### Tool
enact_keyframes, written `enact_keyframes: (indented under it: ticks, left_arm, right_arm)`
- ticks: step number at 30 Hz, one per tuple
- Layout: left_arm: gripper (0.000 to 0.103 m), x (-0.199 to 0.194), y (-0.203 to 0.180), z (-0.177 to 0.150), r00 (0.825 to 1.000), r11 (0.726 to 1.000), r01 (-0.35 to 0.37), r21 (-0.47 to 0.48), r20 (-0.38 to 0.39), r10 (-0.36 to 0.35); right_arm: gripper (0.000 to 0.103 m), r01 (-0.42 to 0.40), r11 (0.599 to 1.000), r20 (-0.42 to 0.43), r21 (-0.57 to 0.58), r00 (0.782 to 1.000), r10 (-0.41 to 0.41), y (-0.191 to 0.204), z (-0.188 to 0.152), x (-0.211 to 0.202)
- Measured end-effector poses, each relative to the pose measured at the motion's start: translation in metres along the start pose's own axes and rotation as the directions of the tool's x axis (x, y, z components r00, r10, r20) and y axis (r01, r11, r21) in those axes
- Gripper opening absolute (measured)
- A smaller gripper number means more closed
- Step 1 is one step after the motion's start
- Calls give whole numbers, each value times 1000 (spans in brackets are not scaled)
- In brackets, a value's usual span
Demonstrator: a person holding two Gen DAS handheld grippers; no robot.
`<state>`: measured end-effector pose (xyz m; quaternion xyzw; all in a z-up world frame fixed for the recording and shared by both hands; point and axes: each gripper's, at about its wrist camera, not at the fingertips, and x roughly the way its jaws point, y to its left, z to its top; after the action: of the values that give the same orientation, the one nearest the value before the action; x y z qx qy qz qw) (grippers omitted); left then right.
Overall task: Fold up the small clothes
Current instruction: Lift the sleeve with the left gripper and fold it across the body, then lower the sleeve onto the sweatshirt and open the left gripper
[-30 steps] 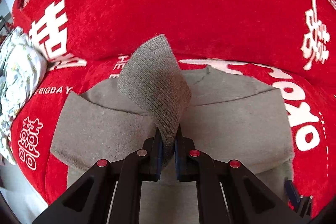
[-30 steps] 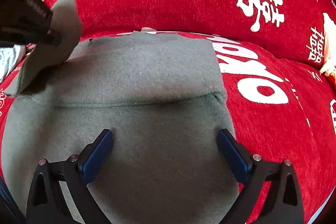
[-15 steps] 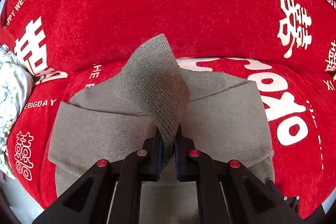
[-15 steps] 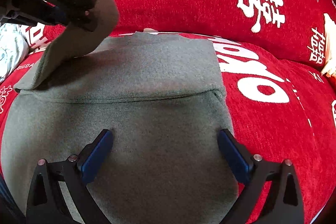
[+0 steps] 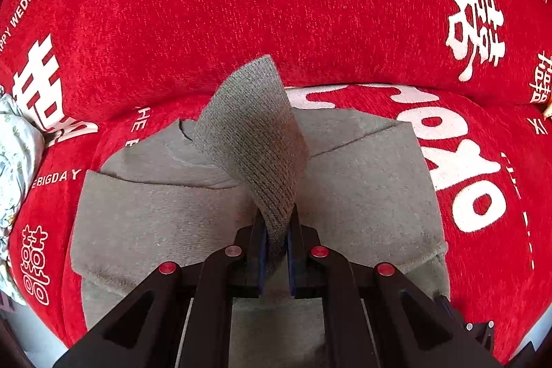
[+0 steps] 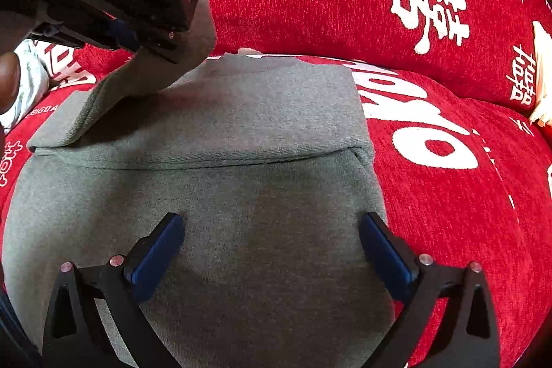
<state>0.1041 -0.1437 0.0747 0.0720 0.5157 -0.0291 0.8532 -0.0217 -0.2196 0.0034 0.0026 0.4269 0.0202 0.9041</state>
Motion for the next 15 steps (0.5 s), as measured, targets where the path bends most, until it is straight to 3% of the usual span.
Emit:
enact_keyframes:
  ticks: [15]
  left_arm:
    - [10, 19, -32, -8, 997, 993, 67, 99, -43, -63]
  right_arm:
    - [102, -21, 1000, 12, 15, 1000, 21, -4, -1, 1]
